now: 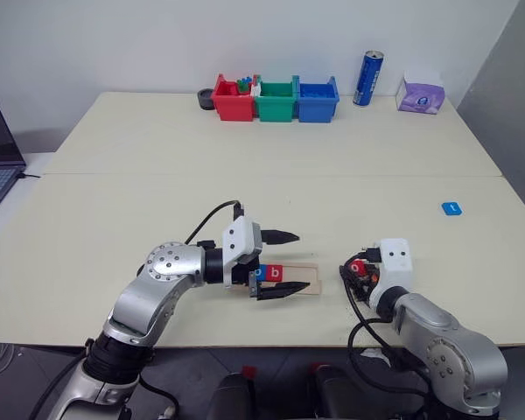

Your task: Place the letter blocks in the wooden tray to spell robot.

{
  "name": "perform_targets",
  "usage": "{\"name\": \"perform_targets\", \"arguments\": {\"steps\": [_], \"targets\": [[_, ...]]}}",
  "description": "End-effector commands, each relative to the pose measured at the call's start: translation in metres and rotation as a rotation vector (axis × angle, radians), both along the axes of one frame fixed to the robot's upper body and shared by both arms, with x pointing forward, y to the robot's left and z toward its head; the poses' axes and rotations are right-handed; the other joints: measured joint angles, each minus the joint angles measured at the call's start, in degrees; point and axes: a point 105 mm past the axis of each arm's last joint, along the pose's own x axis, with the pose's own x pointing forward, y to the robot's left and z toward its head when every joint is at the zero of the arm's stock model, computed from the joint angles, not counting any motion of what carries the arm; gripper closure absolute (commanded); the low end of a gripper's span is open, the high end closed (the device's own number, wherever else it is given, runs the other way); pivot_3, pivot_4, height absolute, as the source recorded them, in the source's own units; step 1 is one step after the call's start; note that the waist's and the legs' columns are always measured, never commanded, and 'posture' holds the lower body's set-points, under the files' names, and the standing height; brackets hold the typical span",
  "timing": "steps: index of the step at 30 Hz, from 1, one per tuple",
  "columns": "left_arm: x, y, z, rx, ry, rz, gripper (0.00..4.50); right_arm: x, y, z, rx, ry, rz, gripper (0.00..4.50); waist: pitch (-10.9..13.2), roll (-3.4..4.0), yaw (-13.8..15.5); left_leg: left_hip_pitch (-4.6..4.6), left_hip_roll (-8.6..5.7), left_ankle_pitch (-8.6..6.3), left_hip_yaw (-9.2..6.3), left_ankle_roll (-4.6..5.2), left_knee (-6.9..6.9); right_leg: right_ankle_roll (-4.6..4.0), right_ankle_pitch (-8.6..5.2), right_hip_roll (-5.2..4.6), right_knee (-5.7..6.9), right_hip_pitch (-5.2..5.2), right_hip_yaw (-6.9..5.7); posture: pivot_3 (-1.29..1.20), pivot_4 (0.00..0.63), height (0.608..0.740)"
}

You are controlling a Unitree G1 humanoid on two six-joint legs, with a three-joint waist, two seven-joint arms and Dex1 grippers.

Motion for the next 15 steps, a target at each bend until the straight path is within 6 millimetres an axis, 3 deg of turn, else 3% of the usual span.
{"name": "perform_targets", "arguments": {"steps": [1,5,9,15], "targets": [[-0.002,0.004,0.011,-0.011,-0.041,-0.017,0.0,0.001,-0.006,0.011,0.025,-0.033,0.018,0.06,0.0,0.0,0.0,0.0,0.0,0.0,0.0,0.0,0.0,0.0,0.0,-0.01,-0.01,0.0,-0.01,0.0,0.15,0.74],[0.0,0.008,0.009,0.001,-0.044,-0.017,0.0,0.003,-0.011,0.028,0.006,-0.122,0.114,0.06,0.0,0.0,0.0,-0.03,-0.01,-0.01,0.0,0.01,-0.01,-0.01,0.0,0.0,-0.07,0.0,-0.01,0.0,0.15,0.74],[0.003,0.009,0.011,0.0,-0.049,-0.017,0.0,-0.003,-0.008,0.059,0.003,-0.3,0.45,0.06,0.1,0.02,0.0,-0.06,-0.05,-0.02,0.03,0.04,-0.04,0.0,0.02,-0.02,-0.25,0.01,0.0,0.0,0.15,0.74],[0.006,0.008,0.011,0.006,-0.052,-0.039,0.0,-0.009,-0.026,0.043,-0.136,-0.327,0.815,0.06,0.1,-0.09,0.1,-0.09,-0.03,-0.09,0.03,0.16,-0.06,-0.23,0.14,0.04,-0.33,0.06,-0.06,0.0,0.15,0.74]]}}
